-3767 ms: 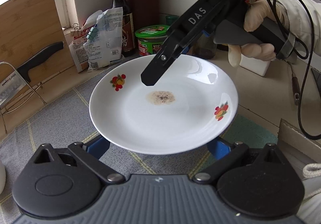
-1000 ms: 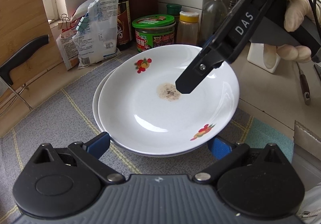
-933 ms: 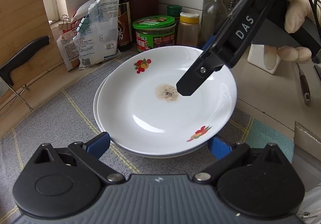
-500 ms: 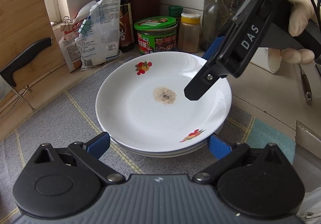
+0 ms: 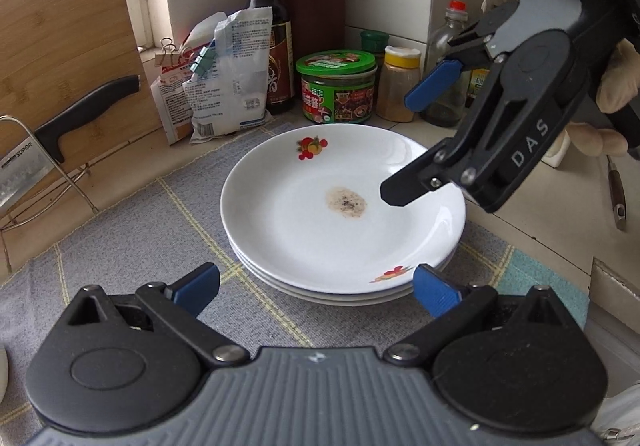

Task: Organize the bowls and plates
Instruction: 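Open the right gripper to release the stained plate, then withdraw the right gripper from the stack while the left gripper reaches toward a white bowl, then grasp the rim of the white bowl with the left gripper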

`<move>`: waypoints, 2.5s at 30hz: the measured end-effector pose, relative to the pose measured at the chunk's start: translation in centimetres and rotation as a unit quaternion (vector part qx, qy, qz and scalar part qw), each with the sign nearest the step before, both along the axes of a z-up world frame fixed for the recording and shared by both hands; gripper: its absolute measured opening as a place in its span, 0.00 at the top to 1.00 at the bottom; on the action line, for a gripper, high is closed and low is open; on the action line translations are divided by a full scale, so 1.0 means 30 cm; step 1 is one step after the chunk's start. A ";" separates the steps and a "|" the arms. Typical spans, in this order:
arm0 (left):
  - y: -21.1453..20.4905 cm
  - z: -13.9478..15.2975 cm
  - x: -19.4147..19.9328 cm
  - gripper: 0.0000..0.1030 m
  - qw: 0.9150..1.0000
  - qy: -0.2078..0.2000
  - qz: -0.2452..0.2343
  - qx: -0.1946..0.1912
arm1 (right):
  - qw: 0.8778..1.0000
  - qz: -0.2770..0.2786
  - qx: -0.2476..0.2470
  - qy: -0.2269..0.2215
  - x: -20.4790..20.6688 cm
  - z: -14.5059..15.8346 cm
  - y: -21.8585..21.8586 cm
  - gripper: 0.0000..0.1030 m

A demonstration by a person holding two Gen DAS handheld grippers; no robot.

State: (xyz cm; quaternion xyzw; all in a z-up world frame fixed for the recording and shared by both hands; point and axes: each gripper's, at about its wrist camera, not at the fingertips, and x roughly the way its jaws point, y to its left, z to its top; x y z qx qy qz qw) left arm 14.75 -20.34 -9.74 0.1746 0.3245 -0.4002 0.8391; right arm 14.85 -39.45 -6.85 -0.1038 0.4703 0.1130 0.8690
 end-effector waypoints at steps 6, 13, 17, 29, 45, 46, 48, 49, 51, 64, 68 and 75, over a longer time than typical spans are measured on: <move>0.064 0.025 -0.004 0.01 0.998 -0.001 0.051 -0.020 | 0.998 0.036 -0.023 -0.043 -0.029 0.012 0.073 0.00; 0.153 0.036 -0.049 0.01 0.991 -0.019 0.134 -0.013 | 0.995 0.070 -0.018 -0.068 -0.032 0.024 0.145 0.00; 0.220 0.045 -0.089 0.01 0.982 -0.012 0.189 -0.015 | 0.994 0.089 -0.004 -0.069 -0.034 0.015 0.185 0.00; 0.325 0.069 -0.255 0.01 0.943 -0.018 0.333 0.002 | 0.983 0.146 0.050 -0.099 -0.105 -0.024 0.309 0.00; 0.557 0.111 -0.299 0.01 0.935 -0.015 0.354 -0.014 | 0.975 0.158 0.105 -0.118 -0.224 -0.049 0.495 0.00; 0.583 0.113 -0.300 0.01 0.935 -0.013 0.353 -0.016 | 0.975 0.154 0.104 -0.121 -0.227 -0.046 0.516 0.00; 0.648 0.119 -0.298 0.01 0.936 -0.009 0.352 -0.019 | 0.977 0.151 0.102 -0.112 -0.223 -0.043 0.563 0.00; 0.672 0.122 -0.296 0.01 0.935 -0.008 0.353 -0.018 | 0.978 0.149 0.103 -0.107 -0.221 -0.041 0.594 0.00; 0.733 0.129 -0.291 0.01 0.935 -0.012 0.354 -0.015 | 0.978 0.153 0.098 -0.101 -0.220 -0.041 0.655 0.00; 1.090 0.106 -0.191 0.01 0.939 -0.002 0.343 0.011 | 0.975 0.182 0.093 -0.084 -0.222 -0.090 1.062 0.00; 1.156 0.076 -0.140 0.01 0.946 0.013 0.323 0.024 | 0.974 0.190 0.093 -0.083 -0.219 -0.111 1.150 0.00; 1.219 0.047 -0.066 0.03 0.952 0.031 0.304 0.028 | 0.971 0.203 0.090 -0.089 -0.200 -0.133 1.260 0.00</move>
